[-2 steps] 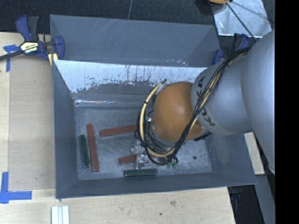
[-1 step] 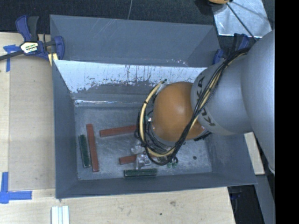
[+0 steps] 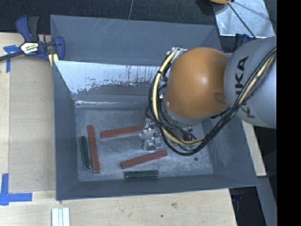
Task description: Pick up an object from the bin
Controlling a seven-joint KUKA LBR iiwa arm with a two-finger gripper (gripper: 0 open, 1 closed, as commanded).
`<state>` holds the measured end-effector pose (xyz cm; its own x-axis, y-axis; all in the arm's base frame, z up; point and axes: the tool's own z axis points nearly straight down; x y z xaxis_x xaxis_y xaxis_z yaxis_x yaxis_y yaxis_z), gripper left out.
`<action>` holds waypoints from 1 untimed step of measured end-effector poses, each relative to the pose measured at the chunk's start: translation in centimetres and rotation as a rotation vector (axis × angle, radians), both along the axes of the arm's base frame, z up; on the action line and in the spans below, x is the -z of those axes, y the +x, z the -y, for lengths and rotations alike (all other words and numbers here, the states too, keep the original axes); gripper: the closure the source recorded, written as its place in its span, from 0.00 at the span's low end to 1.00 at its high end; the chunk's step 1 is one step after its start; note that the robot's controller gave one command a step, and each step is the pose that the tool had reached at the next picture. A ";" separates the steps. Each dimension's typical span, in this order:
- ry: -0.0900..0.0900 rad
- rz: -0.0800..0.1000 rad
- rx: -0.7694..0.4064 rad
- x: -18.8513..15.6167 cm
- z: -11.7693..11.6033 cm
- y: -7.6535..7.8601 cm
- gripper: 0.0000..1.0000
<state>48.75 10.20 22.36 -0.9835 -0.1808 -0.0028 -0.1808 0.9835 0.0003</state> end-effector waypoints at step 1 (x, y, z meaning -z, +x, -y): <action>0.000 0.000 0.001 0.0 0.0 0.0 1.00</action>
Offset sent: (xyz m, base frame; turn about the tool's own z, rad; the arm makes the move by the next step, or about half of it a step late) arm 0.0077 -0.0074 -0.0701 -0.0181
